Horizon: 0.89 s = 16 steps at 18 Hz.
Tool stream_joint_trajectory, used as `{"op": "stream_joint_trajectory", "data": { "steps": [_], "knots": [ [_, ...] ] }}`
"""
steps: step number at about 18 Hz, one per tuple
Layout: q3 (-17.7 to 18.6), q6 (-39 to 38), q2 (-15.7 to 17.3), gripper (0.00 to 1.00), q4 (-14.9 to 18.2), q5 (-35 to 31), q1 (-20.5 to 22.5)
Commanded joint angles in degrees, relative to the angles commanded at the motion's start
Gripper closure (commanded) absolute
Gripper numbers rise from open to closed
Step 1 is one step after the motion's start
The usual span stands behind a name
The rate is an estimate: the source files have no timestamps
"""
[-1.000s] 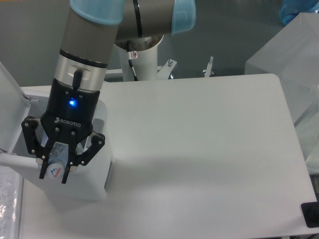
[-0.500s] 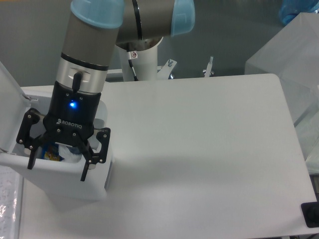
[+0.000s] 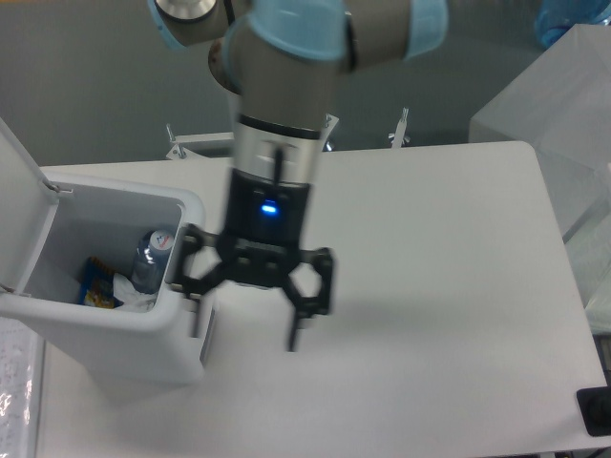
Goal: Place the trash in the trash can
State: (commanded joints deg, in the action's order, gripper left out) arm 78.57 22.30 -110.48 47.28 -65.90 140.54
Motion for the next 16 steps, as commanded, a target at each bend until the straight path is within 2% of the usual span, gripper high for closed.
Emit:
{"op": "stream_joint_trajectory", "data": {
  "steps": [3,6,8,10,11,14,16],
  "knots": [
    [1.2,4.0,-1.1,0.0,-0.2,-6.8,0.1],
    [0.8,9.4,-3.1,0.0,-0.2,-7.7,0.1],
    [1.1,16.3,-3.9,0.0,0.1,-7.9,0.3],
    [2.4,25.5,-4.3,0.0,0.8,-10.9,2.6],
    [2.9,29.3,-4.3,0.0,1.8,-12.9,3.7],
    [5.5,39.5,-3.4,0.0,10.3,-16.8,5.7],
    [5.2,44.9,-3.1,0.0,11.7,-17.7,6.2]
  ]
}}
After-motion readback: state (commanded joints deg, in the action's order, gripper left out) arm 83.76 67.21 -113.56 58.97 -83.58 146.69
